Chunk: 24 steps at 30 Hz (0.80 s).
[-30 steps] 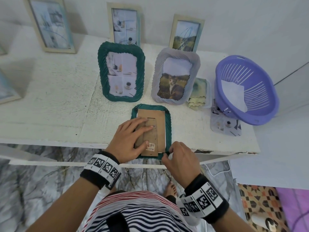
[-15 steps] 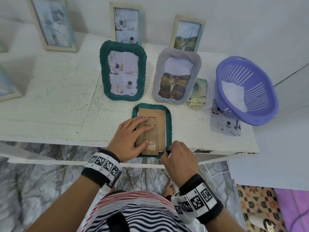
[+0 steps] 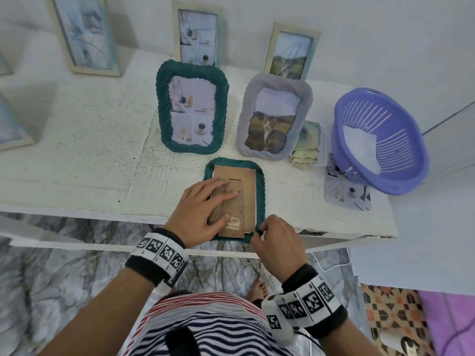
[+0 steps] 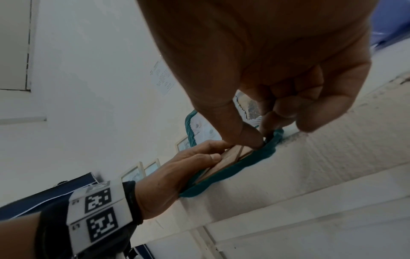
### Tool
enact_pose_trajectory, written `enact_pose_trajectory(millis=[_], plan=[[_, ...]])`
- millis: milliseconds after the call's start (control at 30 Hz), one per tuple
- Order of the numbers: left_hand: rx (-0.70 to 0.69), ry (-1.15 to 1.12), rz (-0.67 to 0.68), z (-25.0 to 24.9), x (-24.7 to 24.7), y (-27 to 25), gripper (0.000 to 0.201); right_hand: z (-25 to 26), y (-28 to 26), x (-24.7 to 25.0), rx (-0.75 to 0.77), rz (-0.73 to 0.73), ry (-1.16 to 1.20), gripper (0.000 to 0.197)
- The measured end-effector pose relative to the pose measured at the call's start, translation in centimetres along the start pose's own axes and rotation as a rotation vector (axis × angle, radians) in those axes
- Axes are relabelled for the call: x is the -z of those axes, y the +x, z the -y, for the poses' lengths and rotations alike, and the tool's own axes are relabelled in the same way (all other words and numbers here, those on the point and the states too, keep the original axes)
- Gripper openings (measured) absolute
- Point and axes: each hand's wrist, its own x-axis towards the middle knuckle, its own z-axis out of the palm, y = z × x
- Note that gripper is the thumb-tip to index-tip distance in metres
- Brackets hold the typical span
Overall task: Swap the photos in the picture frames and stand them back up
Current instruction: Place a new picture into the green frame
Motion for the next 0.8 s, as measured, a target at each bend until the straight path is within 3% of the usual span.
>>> enact_pose_trajectory(millis=[133, 300, 433, 600, 800], plan=[[-0.001, 0.013, 0.001, 0.01, -0.02, -0.01, 0.049, -0.05, -0.12, -0.17, 0.06, -0.008, 0.007, 0.007], [-0.003, 0.008, -0.004, -0.03, -0.06, -0.02, 0.048, 0.0, -0.32, 0.15, 0.046, -0.057, -0.102, 0.019], [-0.007, 0.007, -0.01, -0.02, -0.04, -0.05, 0.048, 0.21, -0.09, 0.23, 0.046, -0.008, -0.145, 0.02], [-0.009, 0.013, -0.013, -0.01, -0.05, -0.02, 0.048, 0.26, 0.42, 0.33, -0.021, 0.057, -0.044, 0.015], [-0.012, 0.021, -0.015, -0.01, -0.05, -0.05, 0.048, -0.01, 0.12, -0.12, 0.06, 0.009, 0.003, 0.006]])
